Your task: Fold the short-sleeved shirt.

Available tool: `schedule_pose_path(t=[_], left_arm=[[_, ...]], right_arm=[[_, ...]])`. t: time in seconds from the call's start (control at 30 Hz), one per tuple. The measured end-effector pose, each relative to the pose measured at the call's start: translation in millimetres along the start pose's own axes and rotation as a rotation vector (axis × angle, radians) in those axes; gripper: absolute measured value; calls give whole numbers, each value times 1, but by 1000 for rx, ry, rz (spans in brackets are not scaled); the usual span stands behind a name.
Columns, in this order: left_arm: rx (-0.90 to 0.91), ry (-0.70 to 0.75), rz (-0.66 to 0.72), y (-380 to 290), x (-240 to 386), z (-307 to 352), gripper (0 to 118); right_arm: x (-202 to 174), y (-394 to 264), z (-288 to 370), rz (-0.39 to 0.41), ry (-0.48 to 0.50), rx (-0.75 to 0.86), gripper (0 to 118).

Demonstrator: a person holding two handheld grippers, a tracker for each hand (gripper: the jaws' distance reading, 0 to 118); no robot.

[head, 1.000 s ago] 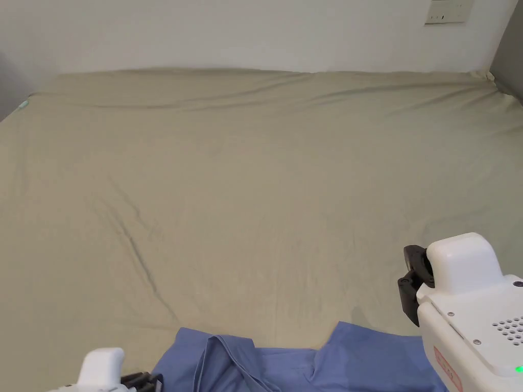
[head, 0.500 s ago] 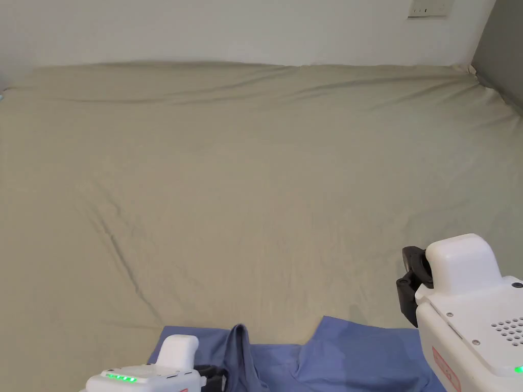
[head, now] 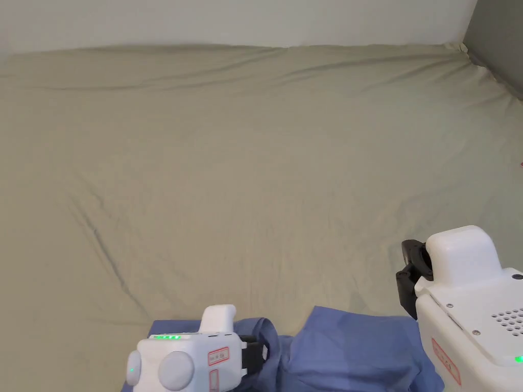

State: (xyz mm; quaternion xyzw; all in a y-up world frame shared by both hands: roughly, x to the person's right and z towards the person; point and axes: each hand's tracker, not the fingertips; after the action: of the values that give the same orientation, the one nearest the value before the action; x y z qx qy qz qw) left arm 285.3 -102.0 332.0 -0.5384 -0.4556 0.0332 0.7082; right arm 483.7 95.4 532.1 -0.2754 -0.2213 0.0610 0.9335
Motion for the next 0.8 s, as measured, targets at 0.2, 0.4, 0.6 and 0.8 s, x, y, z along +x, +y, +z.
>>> schedule_pose_path(t=[0.2,0.4,0.6,0.8], left_arm=[[-5,-38,39,6,8,-17,0],[23,-129,79,15,26,-20,0],[101,-109,31,20,14,42,0],[225,-30,85,9,-62,135,0]], right_arm=[[2,0,1,11,-6,-3,2],[3,-1,-1,0,-13,-11,2],[0,5,5,20,-11,3,2],[-5,13,8,24,-2,28,2]])
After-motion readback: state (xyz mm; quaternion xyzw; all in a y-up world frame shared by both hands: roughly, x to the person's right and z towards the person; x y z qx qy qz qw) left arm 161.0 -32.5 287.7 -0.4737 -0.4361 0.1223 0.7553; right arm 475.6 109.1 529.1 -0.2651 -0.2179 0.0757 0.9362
